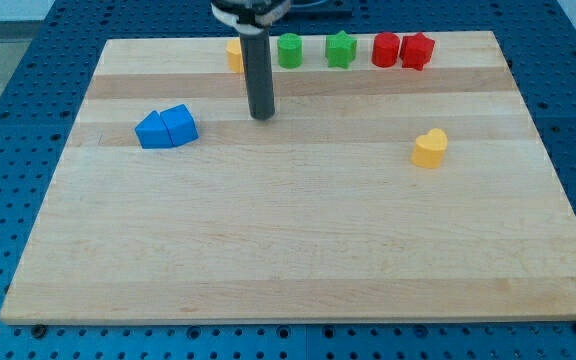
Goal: Nudge the blue blocks left a bit
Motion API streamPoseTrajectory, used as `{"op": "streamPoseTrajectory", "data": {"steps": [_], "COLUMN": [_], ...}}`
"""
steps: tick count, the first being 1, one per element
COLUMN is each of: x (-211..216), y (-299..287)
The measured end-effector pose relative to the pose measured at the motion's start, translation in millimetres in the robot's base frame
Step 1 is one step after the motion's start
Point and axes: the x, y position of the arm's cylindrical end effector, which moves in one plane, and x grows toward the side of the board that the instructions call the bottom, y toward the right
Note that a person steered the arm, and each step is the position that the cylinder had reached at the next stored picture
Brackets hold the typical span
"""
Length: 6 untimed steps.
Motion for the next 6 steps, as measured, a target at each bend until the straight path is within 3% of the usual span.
{"op": "streamPoseTrajectory", "data": {"steps": [2,3,5,6], "x": [1.9,33.0,35.7,60.1], "y": [-85.5,-96.5,-173.8,-195.2]}}
